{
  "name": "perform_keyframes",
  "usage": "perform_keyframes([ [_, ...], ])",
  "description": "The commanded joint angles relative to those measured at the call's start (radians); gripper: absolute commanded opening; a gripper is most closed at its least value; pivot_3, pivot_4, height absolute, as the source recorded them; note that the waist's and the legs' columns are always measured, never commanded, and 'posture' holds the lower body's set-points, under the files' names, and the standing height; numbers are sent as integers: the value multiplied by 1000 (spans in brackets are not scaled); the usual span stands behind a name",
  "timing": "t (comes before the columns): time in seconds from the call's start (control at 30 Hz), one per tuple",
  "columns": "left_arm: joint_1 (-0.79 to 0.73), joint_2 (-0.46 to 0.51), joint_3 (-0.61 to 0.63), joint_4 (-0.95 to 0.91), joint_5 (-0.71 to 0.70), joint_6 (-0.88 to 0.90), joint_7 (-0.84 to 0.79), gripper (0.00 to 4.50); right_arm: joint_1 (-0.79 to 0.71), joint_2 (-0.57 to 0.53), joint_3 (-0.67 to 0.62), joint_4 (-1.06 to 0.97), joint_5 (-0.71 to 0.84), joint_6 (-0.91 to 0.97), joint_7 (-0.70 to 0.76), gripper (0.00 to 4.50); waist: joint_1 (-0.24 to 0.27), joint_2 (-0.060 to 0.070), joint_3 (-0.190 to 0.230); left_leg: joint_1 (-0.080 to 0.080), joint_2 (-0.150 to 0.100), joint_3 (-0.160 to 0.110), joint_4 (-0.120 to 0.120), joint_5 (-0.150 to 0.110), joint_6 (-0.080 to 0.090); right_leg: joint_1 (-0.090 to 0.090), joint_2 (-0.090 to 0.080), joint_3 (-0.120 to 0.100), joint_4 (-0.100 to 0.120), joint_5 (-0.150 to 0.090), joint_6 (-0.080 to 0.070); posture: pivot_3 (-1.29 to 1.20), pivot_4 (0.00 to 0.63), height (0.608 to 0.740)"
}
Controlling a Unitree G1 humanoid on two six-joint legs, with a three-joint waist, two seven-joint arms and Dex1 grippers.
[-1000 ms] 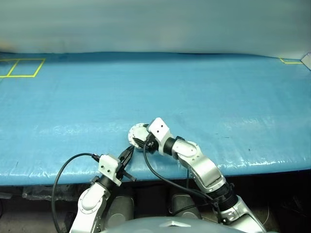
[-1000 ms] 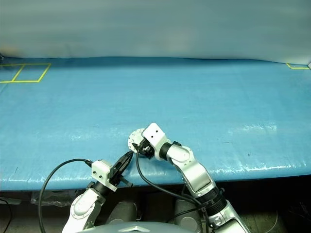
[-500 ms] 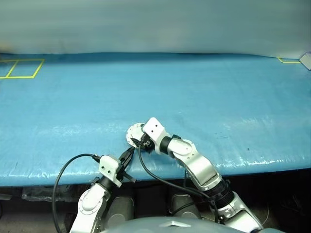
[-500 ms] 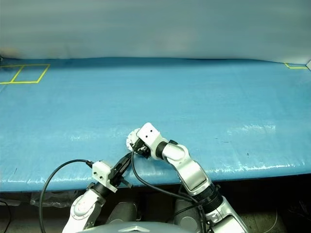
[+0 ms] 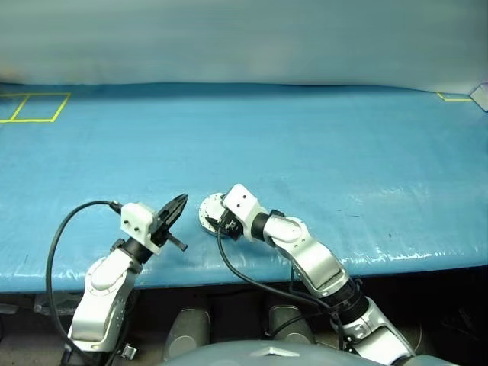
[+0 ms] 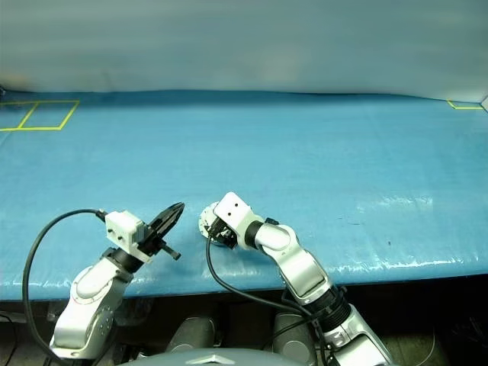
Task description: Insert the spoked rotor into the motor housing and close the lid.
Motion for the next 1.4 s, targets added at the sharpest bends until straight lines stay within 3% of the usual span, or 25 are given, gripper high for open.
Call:
perform_keyframes([
  [0.03, -46, 41, -14, 0, -30, 97, -52, 0, 14, -4, -6, 26, -15, 32, -11, 3036, -1, 0, 0, 0, 0, 0, 0, 0, 0, 0, 0, 0, 0, 0, 0, 0, 150, 740],
  [0.33, -223, 80, -55, 93, -6, 414, -23, 0, 9, 6, -16, 33, -19, 30, -25, 3036, -1, 0, 0, 1, -1, -1, 0, 0, 0, 0, 1, 0, 0, 0, 0, 0, 150, 740],
  [0.6, -282, 45, -40, 110, -61, 493, -74, 0, 15, 6, -19, 31, -24, 34, -31, 3036, -2, 0, 0, 1, -1, 0, -2, 1, -1, 1, 2, 0, 0, 0, 0, 0, 150, 740],
  [0.87, -290, 77, -84, 106, -54, 608, -106, 0, 16, 5, -14, 30, -26, 38, -36, 3036, -1, -1, 0, 1, 0, -1, -1, 1, -2, 1, 1, 0, 0, 0, 0, 0, 150, 740],
  [1.37, -311, 93, -143, 138, -42, 652, -161, 0, 26, -6, -29, 18, 2, 49, -13, 3036, 7, -2, -2, 9, 0, 0, -6, 2, -2, 3, 0, 1, 0, -1, -1, 0, 150, 740],
  [1.4, -313, 92, -144, 139, -40, 652, -161, 0, 33, -11, -35, 16, 7, 46, -8, 3386, 9, -2, -2, 9, 0, 0, -6, 2, -2, 3, -1, 1, -1, -1, -1, 0, 150, 740],
])
